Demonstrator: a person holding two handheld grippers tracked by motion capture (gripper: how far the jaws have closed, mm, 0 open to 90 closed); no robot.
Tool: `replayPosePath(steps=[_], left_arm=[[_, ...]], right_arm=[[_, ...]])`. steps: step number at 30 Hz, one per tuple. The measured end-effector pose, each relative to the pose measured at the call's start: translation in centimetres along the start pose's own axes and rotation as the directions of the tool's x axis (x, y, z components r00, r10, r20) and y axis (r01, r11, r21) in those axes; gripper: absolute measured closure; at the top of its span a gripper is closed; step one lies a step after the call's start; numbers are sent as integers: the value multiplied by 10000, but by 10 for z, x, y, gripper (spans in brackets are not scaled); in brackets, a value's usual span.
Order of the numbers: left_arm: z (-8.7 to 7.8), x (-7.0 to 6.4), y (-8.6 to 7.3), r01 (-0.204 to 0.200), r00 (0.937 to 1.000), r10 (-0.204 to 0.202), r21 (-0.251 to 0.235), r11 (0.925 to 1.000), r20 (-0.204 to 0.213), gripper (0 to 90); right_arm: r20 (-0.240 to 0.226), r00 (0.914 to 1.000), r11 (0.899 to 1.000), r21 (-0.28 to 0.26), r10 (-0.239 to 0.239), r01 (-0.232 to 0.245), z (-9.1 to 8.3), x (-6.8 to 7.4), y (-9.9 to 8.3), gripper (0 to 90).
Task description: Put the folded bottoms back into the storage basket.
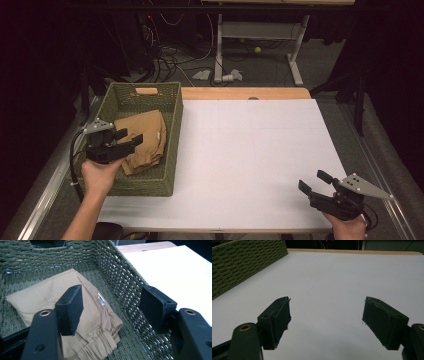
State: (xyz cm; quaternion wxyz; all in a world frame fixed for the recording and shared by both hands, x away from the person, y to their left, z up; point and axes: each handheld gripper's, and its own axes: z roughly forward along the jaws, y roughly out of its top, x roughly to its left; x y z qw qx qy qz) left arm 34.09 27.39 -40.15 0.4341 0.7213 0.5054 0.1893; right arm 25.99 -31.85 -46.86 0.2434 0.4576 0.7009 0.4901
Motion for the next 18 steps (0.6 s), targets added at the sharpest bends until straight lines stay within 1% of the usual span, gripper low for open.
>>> replayPosePath(steps=[9, 18], left_arm=[[-5, 1, -5, 10, 10000, -10, -98, 10000, 27, 342], [-11, -2, -13, -55, 9999, 58, -213, 9998, 151, 342]], right_arm=[[12, 10000, 10000, -4, 20, -20, 0, 0, 0, 231], [11, 10000, 10000, 1, 21, -21, 0, 0, 0, 231]])
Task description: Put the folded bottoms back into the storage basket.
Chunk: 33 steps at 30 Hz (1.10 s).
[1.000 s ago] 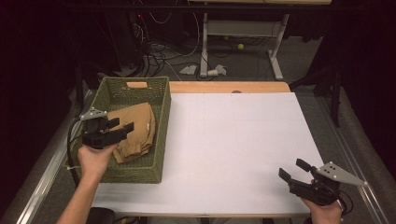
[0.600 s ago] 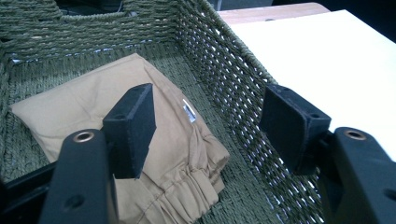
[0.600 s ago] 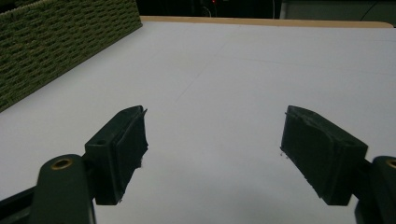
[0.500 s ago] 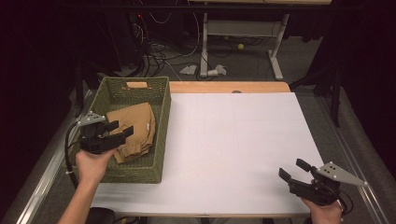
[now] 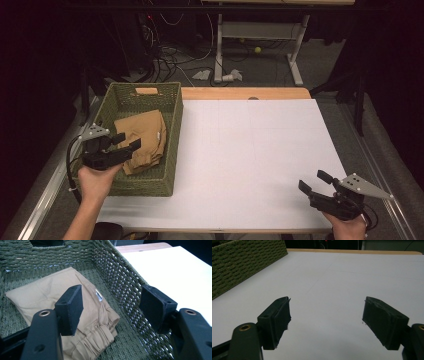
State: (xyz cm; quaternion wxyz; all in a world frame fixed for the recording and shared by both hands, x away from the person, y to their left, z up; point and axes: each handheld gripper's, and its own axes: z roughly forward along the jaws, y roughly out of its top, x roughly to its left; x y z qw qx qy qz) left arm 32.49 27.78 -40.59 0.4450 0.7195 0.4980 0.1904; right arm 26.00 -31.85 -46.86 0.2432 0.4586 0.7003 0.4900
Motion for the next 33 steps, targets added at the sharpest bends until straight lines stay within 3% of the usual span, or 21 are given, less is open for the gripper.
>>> replayPosePath(steps=[15, 33], left_arm=[[-4, -3, -14, 47, 10000, -47, -84, 10000, -57, 343], [-11, -10, -30, -317, 9995, 315, -254, 9992, -84, 343]], right_arm=[[10, 10000, 10000, 2, 3, -3, 0, 0, 0, 231], [33, 10000, 10000, -5, 0, 0, 0, 0, 0, 231]])
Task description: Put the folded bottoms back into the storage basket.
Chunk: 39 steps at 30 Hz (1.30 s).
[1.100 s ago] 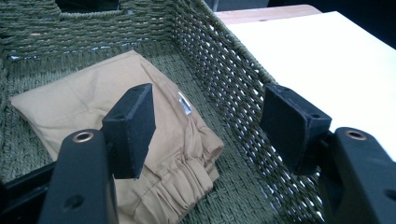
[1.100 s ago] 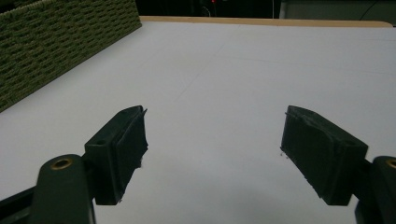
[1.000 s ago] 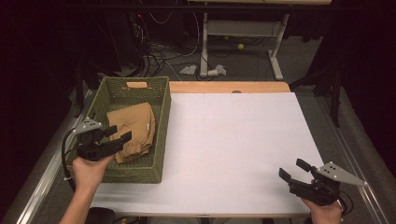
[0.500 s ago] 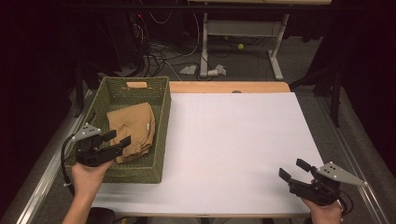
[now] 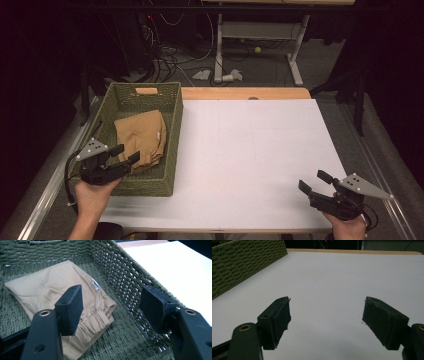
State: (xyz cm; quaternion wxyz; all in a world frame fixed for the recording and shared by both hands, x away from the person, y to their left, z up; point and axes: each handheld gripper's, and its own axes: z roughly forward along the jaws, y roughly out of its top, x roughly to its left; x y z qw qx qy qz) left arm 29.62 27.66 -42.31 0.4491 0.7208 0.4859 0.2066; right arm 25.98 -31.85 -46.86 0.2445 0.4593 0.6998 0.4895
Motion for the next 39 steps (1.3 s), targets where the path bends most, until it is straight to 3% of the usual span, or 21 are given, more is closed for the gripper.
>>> replayPosePath(steps=[26, 35, 39], left_arm=[[-10, -3, -19, -38, 9992, 24, -350, 9994, -393, 318], [-14, 0, -35, 78, 9974, -130, -734, 9973, -710, 318], [-13, -2, -41, -162, 9948, 84, -766, 9969, -1011, 318]], right_arm=[[6, 10000, 10000, 11, 7, -7, 0, 0, 0, 231], [-14, 10000, 10000, 4, 9, -9, 0, 0, 0, 231], [-32, 10000, 10000, -7, -5, 5, 0, 0, 0, 231]])
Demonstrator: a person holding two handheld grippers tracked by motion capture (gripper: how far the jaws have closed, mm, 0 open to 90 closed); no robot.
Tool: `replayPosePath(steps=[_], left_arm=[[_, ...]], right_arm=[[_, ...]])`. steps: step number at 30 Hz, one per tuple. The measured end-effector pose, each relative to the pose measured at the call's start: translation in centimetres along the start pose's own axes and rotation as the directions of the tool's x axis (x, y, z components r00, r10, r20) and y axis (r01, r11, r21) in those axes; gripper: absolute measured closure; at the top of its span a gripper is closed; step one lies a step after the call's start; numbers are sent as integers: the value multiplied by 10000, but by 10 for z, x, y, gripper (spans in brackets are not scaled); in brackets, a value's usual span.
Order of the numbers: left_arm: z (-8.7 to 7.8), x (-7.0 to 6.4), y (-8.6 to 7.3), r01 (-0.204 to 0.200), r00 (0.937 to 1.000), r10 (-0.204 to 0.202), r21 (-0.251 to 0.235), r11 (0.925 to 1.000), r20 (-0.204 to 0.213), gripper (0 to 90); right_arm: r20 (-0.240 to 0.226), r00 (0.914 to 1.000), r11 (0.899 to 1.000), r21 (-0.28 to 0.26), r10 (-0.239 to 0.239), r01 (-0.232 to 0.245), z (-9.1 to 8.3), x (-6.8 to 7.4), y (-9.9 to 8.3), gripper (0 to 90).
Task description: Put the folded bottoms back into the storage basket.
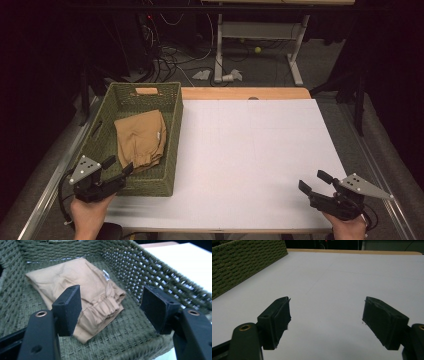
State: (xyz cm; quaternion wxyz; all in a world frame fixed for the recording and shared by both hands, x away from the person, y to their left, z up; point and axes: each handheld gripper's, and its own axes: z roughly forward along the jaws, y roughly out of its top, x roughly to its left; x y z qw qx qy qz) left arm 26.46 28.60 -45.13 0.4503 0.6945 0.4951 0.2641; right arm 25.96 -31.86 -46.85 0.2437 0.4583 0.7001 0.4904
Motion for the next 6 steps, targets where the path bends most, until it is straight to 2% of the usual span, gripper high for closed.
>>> replayPosePath(steps=[6], left_arm=[[-1, -1, -2, 19, 10000, -20, -116, 9999, -49, 317]], right_arm=[[11, 10000, 10000, -25, -1, 1, 0, 0, 0, 231]])
